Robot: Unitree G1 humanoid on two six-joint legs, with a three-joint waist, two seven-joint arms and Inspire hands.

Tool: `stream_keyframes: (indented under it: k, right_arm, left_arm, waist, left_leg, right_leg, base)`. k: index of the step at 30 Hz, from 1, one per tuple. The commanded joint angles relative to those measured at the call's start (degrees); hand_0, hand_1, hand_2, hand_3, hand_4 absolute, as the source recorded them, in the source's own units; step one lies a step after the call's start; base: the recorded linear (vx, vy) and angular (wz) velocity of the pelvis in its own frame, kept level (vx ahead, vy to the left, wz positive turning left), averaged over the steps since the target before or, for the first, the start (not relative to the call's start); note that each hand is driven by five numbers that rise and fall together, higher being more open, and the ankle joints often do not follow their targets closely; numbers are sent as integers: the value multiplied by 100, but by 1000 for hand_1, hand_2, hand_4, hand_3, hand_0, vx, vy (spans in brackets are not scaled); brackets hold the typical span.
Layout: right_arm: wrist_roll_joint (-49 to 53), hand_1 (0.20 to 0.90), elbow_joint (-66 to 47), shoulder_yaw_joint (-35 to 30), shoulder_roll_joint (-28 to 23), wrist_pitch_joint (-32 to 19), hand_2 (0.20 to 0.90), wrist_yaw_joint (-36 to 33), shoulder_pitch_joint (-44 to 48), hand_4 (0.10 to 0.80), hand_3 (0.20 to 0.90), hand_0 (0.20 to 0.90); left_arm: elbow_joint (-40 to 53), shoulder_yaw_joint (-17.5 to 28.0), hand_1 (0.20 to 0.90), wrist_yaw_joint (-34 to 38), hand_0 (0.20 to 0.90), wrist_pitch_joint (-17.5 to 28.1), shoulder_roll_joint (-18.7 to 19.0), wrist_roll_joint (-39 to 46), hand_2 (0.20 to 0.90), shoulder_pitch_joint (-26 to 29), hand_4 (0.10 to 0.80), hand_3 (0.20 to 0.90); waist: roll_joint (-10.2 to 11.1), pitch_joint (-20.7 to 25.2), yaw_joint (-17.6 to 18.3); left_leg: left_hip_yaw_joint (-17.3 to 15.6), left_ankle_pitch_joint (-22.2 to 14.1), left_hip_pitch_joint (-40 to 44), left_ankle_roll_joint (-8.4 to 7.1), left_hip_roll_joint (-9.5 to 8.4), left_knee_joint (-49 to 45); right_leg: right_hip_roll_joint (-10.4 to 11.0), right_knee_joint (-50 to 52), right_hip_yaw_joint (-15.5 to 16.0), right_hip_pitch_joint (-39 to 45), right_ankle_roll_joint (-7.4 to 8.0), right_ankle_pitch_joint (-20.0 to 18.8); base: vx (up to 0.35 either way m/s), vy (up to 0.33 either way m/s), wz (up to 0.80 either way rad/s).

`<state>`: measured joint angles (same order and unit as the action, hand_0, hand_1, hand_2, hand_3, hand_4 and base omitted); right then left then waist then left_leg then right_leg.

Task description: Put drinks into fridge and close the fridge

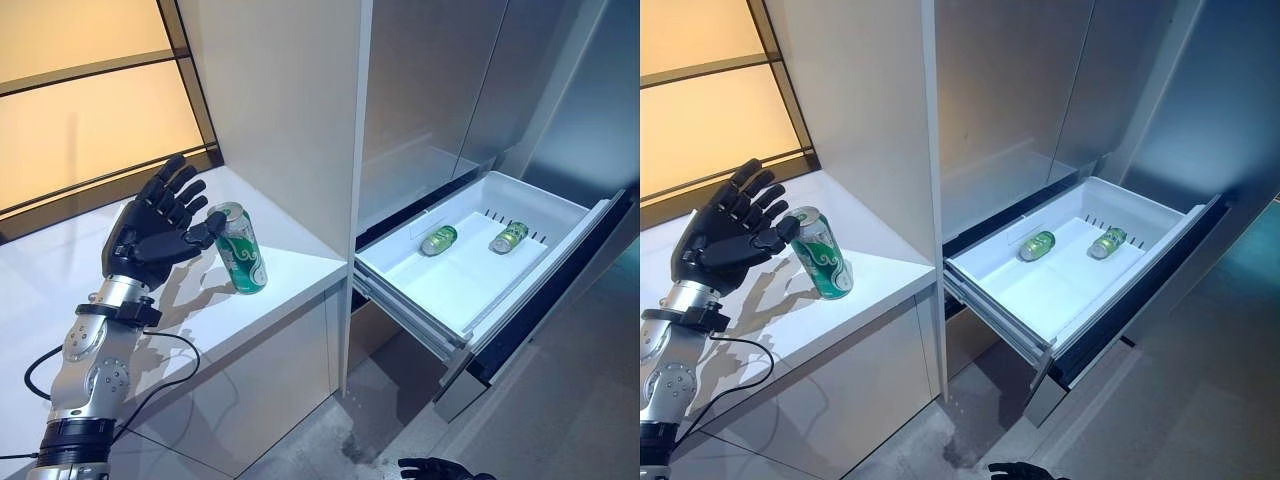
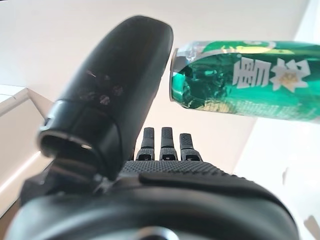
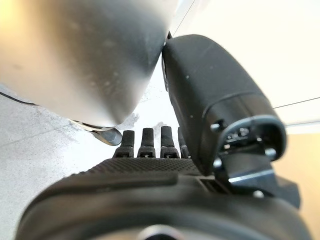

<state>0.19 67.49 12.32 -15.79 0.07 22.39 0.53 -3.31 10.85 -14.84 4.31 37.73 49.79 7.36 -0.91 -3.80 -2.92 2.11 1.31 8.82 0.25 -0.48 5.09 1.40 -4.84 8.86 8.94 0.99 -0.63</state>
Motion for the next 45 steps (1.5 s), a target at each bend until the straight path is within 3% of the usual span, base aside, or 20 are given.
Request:
stream_keyframes:
  k: [1,11,26,45]
  right_arm:
    - [-83,900,350,247,-293,39,900,254,-38,800,900,900]
    - [-100,900,346,256,-280,5,900,251,-53,800,900,900]
    - [-14,900,318,245,-331,101,900,250,8,800,900,900]
    - [114,900,292,258,-324,242,900,204,85,800,900,900]
  left_arm:
    - [440,408,900,-48,900,780,290,348,900,1145,800,900]
    - [709,236,900,-300,900,614,193,206,900,1132,800,900]
    - [533,-2,900,-403,900,6,434,-461,900,1070,800,900]
    - [278,-199,900,-253,900,-255,459,-712,900,1179,800,900]
  waist:
    - [-104,226,130]
    - [-111,219,149]
    - [-149,183,156]
    - [-173,152,193]
  left_leg:
    - [-163,-544,14,83,-234,-114]
    - [-185,-549,23,87,-237,-113]
    - [-181,-584,79,93,-244,-102]
    - [-225,-583,121,84,-232,-112]
  right_leg:
    - [-168,691,-241,-163,168,806]
    - [-166,683,-252,-163,176,792]
    - [-176,660,-276,-109,195,822]
    - [-186,645,-297,-70,199,810]
  base:
    - [0,0,0]
    - [0,0,0]
    - [0,0,0]
    - [-2,0,0]
